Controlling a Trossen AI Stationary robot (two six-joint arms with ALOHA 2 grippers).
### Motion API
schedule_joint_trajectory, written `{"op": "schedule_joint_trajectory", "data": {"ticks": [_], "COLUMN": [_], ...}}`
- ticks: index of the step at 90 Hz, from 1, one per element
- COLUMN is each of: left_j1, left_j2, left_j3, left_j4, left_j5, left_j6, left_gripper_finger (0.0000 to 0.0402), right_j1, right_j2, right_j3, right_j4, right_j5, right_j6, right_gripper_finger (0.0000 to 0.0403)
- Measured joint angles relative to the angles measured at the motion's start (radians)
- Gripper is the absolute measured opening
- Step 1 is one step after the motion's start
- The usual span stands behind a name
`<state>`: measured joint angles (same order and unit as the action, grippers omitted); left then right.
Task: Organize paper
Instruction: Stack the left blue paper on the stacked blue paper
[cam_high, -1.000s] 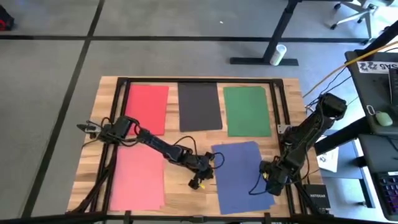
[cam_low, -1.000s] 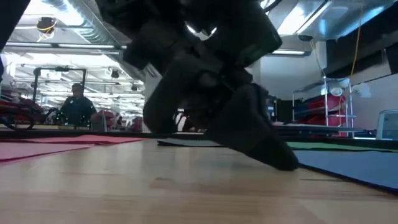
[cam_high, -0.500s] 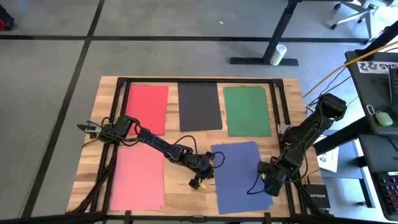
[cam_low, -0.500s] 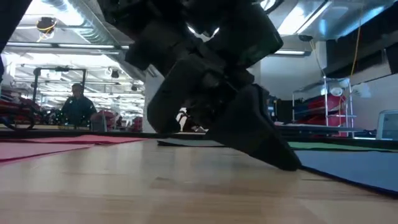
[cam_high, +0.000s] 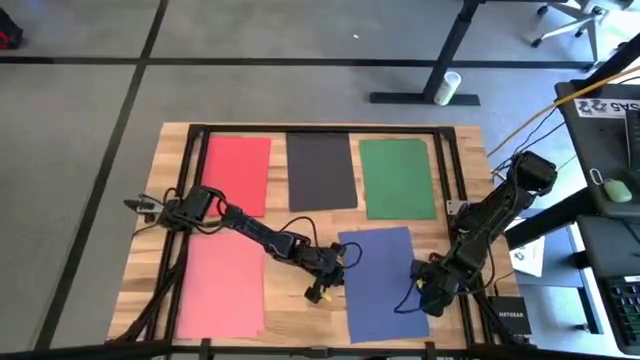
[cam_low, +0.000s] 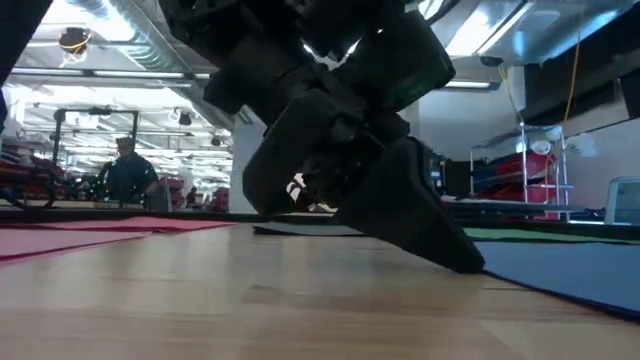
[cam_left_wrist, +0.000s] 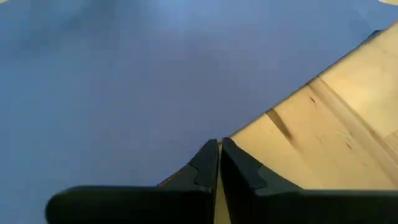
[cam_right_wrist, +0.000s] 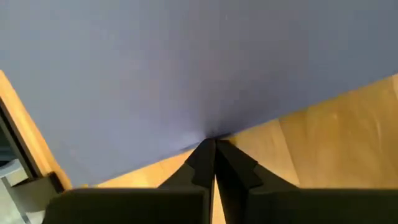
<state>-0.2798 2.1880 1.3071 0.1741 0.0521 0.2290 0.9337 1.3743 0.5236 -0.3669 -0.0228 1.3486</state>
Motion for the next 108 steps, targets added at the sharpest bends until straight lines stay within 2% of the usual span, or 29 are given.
{"op": "schedule_joint_trajectory", "data": {"ticks": [42, 60, 108], "left_j1": [0.0, -0.005, -0.034], "left_j2": [0.0, -0.004, -0.037], "left_j3": [0.0, 0.0, -0.002], "left_j4": [0.0, -0.005, -0.077], "left_j5": [-0.003, -0.005, -0.033], "left_j6": [-0.028, -0.05, -0.072], "left_gripper_finger": [0.0, 0.0, 0.0], "right_j1": [0.0, 0.0, 0.001], "right_j2": [-0.001, 0.0, 0.0], "right_j3": [0.002, 0.03, 0.04], "right_j4": [0.009, -0.047, -0.079], "right_j5": [0.023, 0.029, 0.001], "right_j6": [-0.014, -0.019, -0.019], "right_gripper_finger": [0.0, 0.0, 0.0]}}
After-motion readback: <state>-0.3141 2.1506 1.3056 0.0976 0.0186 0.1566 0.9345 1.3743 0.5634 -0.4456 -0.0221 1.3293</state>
